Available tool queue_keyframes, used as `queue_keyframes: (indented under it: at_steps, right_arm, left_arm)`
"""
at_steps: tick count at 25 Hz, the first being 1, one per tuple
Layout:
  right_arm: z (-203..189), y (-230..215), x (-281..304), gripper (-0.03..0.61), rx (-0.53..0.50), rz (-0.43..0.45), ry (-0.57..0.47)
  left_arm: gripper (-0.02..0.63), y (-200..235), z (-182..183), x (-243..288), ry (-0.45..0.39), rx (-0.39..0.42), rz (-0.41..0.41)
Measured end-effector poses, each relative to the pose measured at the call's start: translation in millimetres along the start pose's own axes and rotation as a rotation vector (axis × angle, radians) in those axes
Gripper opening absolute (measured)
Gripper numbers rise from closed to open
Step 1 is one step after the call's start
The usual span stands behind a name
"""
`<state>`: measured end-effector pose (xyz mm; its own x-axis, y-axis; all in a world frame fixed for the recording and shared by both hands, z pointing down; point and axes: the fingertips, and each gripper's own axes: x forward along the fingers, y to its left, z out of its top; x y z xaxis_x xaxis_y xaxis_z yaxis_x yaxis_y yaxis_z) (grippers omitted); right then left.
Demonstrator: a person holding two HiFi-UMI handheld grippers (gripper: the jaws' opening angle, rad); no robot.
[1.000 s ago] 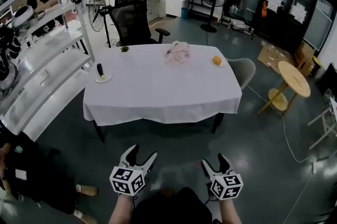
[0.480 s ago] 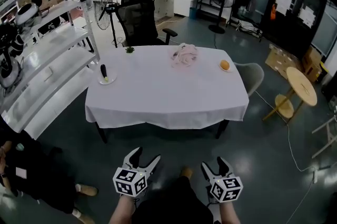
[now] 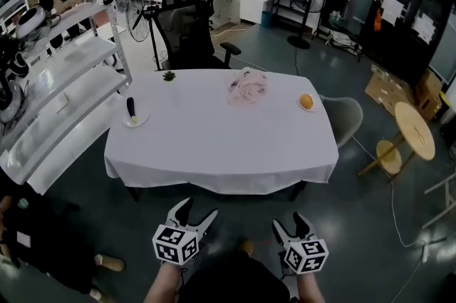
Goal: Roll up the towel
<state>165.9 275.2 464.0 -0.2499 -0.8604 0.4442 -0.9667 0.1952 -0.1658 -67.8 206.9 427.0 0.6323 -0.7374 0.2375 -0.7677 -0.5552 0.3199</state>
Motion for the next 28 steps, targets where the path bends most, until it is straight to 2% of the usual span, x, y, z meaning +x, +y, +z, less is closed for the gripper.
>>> queue_keyframes:
  at_steps: [7, 13, 21, 28]
  right_arm:
    - [53, -65, 53, 0.296, -0.034, 0.011, -0.017]
    - [90, -99, 101, 0.296, -0.07, 0.061, -0.013]
    - [95, -128, 143, 0.295, -0.081, 0.114, 0.052]
    - [94, -127, 162, 0.293, -0.075, 0.163, 0.082]
  left_arm:
    - [0.353, 12, 38, 71, -0.044, 0.009, 0.048]
    - [0.353, 28, 56, 117, -0.057, -0.009, 0.114]
    - [0.353, 41, 50, 164, -0.042, -0.056, 0.171]
    - [0.353, 40, 25, 165, 0.02, -0.104, 0.203]
